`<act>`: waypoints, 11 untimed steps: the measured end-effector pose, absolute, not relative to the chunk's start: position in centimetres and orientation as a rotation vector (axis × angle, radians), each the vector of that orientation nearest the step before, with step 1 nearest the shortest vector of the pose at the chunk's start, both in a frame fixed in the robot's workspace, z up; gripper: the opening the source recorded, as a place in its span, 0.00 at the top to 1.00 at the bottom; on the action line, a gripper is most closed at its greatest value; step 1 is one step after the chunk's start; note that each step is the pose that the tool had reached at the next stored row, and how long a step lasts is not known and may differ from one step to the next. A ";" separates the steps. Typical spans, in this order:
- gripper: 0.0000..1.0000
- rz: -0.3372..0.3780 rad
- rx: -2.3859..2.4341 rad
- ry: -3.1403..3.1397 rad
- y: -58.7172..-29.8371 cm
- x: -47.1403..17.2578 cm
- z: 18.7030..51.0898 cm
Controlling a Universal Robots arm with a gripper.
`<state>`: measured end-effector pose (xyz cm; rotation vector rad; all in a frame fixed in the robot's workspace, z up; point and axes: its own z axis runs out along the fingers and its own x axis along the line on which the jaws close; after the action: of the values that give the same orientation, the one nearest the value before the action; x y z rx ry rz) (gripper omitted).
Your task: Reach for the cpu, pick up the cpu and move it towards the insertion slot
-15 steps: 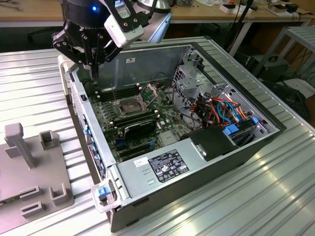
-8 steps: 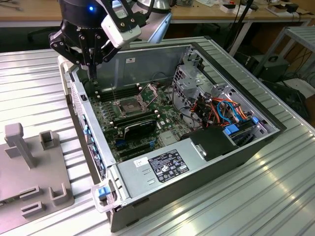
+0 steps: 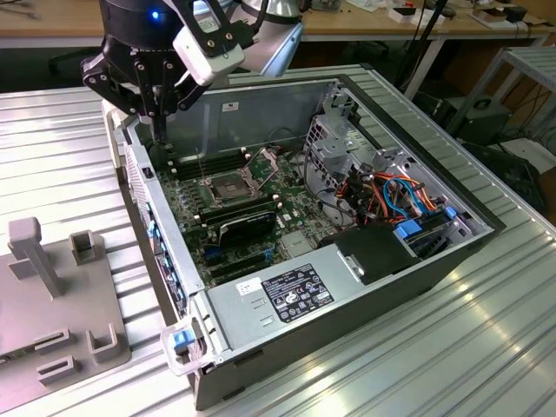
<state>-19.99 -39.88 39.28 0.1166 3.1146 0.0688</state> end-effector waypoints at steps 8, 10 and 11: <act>0.89 0.069 0.117 3.115 -39.9 -20.1 39.3; 0.89 0.069 0.117 3.115 -39.9 -20.2 39.3; 0.89 0.069 0.117 3.115 -39.9 -20.2 39.3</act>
<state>-20.25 -39.88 39.28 0.1169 3.1146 0.0688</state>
